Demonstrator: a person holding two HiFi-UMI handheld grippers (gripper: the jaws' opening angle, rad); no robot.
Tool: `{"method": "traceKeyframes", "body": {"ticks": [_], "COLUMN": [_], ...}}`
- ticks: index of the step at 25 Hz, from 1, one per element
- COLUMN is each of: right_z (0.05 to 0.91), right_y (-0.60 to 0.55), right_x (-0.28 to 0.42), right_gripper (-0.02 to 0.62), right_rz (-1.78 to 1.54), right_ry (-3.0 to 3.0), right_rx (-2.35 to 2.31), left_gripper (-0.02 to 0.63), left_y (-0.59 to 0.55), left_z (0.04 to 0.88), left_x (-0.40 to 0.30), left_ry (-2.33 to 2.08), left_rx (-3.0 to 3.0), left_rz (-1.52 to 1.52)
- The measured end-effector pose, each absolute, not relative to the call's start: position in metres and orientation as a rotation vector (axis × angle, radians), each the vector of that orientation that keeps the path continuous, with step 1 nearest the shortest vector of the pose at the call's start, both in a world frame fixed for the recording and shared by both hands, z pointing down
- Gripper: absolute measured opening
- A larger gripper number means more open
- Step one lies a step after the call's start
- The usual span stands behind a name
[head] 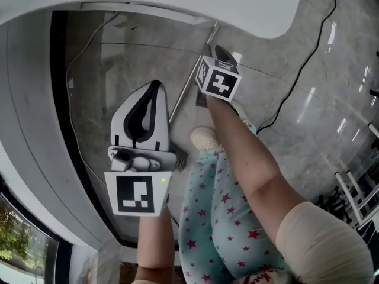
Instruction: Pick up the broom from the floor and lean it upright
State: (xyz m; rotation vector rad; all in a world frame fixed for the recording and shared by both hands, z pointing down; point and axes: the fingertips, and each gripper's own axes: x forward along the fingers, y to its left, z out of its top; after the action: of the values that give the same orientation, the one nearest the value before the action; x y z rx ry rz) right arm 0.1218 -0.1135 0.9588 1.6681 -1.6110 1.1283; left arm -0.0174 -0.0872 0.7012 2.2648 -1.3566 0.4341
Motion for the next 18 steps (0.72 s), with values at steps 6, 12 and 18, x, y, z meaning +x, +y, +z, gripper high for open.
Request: {"method": "traceKeyframes", "body": {"ticks": [6, 12, 18], "right_z": [0.974, 0.992, 1.018], "right_y": [-0.112, -0.123, -0.124], "right_x": [0.126, 0.119, 0.128], "right_gripper": [0.107, 0.107, 0.135], "right_rz": [1.190, 1.205, 1.330], "right_ry": [-1.525, -1.508, -1.309], "right_rx": [1.677, 1.640, 1.651], "left_gripper": [0.020, 0.020, 0.020], "left_y": [-0.074, -0.076, -0.072], "left_z": [0.782, 0.796, 0.802], "left_x": [-0.003, 0.005, 0.007], "left_ry": [-1.119, -1.056, -1.031], "left_rx": [2.042, 2.046, 2.047], "left_rz": [0.735, 0.769, 0.772]}}
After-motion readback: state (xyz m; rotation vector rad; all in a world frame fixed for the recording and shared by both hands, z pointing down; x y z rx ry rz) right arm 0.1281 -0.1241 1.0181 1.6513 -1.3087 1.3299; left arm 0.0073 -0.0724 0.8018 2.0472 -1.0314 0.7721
